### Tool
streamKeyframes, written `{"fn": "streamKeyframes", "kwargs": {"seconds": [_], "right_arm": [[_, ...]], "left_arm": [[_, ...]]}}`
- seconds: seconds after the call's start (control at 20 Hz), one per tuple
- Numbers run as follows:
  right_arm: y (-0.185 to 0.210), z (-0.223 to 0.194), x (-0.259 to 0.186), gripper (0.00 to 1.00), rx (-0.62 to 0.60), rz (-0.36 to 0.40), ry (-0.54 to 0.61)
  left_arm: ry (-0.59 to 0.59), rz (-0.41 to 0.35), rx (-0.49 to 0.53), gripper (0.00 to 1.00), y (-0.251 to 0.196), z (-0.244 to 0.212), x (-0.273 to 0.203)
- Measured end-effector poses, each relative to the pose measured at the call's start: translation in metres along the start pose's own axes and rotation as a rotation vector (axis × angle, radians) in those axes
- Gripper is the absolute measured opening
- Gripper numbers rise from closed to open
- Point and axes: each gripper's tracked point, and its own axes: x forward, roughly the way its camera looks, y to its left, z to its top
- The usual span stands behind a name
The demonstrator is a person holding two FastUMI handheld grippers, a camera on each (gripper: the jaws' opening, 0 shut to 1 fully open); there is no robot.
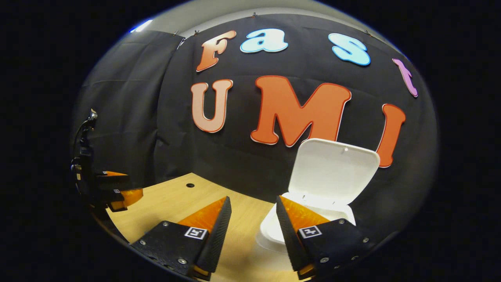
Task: Press the lid of the desktop garbage bin to open it, pick up the crumpled paper on the desktop and throw it into the bin, then pick up the pop can on the desktop and drop it into the bin, and finally close the garbage bin lid.
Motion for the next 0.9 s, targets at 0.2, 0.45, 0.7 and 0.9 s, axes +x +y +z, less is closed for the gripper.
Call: {"fn": "streamKeyframes", "kwargs": {"seconds": [0.2,0.45,0.7,0.9], "right_arm": [[0.029,-0.025,0.002,0.82,0.056,0.023,0.083],[0.048,-0.061,-0.005,0.88,0.083,0.030,0.182],[0.068,-0.097,-0.012,0.89,0.085,0.019,0.280],[0.079,-0.123,-0.018,0.89,0.069,0.013,0.347]], "left_arm": [[0.107,-0.059,0.009,0.96,0.000,-0.024,0.000],[0.230,-0.127,0.005,0.96,-0.005,-0.056,0.002],[0.348,-0.154,0.096,1.00,0.008,-0.091,-0.004],[0.428,-0.183,0.118,1.00,0.009,-0.112,-0.013]]}}
